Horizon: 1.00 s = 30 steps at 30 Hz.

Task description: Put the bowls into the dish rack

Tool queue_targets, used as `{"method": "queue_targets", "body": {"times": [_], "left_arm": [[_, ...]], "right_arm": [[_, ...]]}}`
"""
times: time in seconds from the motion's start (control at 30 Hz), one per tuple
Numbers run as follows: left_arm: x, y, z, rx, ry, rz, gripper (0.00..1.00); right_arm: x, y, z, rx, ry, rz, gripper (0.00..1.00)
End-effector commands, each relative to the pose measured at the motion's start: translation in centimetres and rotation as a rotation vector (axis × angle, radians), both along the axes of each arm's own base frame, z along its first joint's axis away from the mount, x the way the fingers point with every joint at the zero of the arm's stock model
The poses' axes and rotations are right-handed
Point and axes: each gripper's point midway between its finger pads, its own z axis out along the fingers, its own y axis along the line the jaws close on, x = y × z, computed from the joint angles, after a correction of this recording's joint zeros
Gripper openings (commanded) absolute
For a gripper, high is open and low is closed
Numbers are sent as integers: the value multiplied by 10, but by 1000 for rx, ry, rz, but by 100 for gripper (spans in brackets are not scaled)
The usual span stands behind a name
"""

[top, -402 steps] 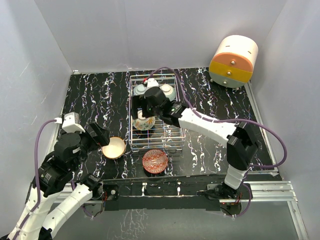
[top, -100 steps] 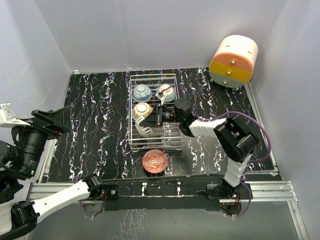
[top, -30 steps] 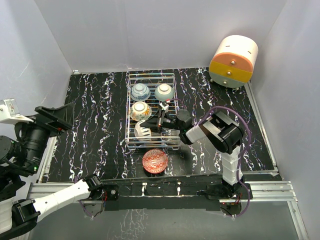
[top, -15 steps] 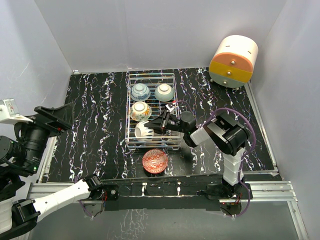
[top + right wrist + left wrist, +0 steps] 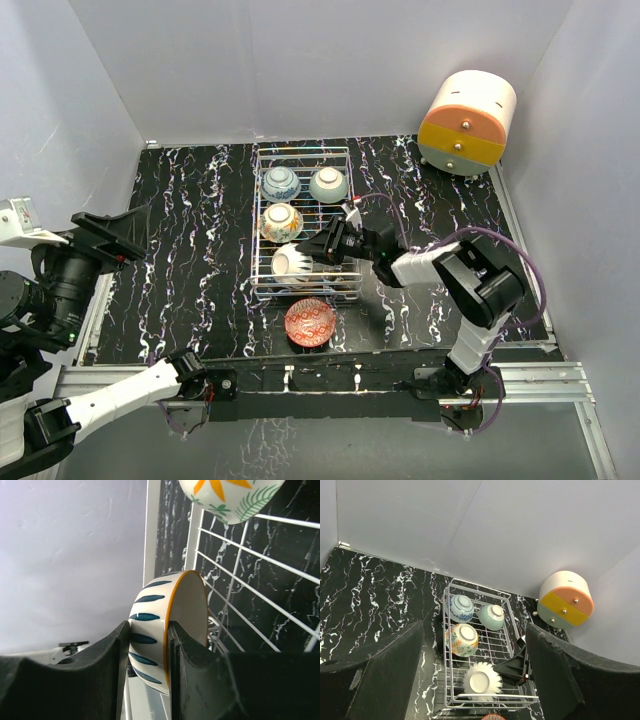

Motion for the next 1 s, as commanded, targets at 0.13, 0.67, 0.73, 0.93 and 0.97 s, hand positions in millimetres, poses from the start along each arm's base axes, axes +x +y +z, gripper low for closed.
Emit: {"method": "queue_targets", "body": {"times": [0.13,0.67,0.73,0.93,0.97], "left_arm": [[4,-6,-3,8,6,-4,81],[2,-4,-6,-3,8,-3,81],[2,-4,-6,-2,9,-4,81],[3,-5,-8,-1,10,-3,81],[3,-5,-8,-1,11,-1,81]], "right_arm": [[0,-28,-51,-340,-8,-48,36],[8,-38,-61,-462,-47,-57,39],[11,-39,-57,-478,-68,-60,39],[21,-39,-23,-491,-228,-58,40],[24,-37,-11,-489,-273,-56,41]]}}
